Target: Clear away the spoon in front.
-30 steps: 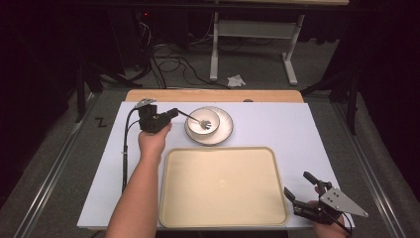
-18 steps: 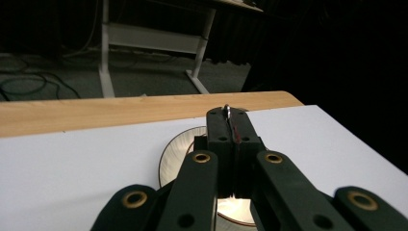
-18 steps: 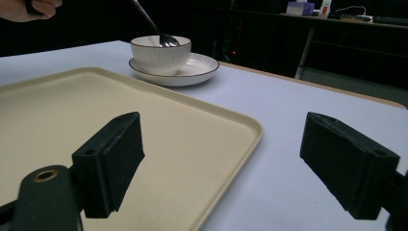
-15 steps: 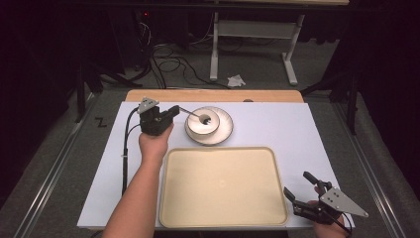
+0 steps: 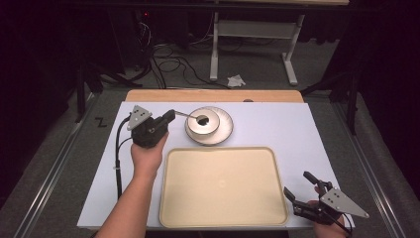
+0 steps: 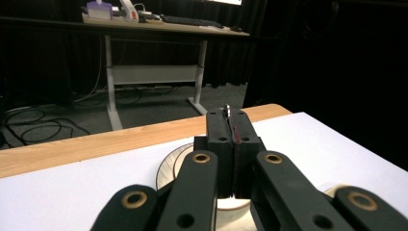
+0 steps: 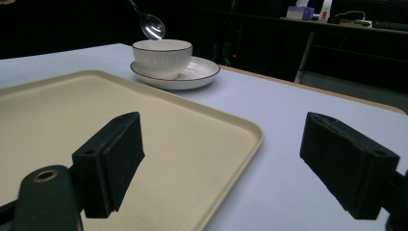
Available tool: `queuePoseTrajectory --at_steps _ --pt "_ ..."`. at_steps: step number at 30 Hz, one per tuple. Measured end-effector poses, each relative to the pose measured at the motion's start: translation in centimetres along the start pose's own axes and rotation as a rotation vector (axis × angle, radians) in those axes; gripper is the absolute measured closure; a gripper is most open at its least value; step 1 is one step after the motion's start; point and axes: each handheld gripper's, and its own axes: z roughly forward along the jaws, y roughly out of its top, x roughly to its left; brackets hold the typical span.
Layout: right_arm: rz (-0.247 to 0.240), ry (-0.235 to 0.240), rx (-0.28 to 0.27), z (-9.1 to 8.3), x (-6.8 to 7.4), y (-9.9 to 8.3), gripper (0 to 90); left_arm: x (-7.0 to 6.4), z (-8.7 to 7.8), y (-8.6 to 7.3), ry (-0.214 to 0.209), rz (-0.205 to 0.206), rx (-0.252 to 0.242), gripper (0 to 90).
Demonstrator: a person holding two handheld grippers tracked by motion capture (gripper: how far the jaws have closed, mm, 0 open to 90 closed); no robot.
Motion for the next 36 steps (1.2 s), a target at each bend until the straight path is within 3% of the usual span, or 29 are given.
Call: queuePoseTrajectory --at_steps 9,15,27,34,36 --pt "-0.009 -0.008 0.004 0.0 0.0 0.0 16.1 -1.1 -3.7 -0.9 0.002 0.029 -0.021 89.9" --pt "-0.011 -0.014 0.008 0.0 0.0 -0.1 15.9 -1.5 -5.6 -2.0 -0.020 0.008 -0.038 89.9" --pt "-0.019 -0.024 0.018 0.2 0.1 -0.2 14.4 -2.5 -9.1 -6.6 -0.100 -0.025 -0.060 89.8" --pt "-0.022 -0.027 0.022 0.4 0.2 -0.3 13.8 -3.1 -10.4 -7.9 -0.156 -0.030 -0.070 89.9" --pt "-0.027 -0.031 0.028 0.5 0.3 -0.3 13.8 -3.2 -10.4 -8.2 -0.179 -0.061 -0.066 89.8"
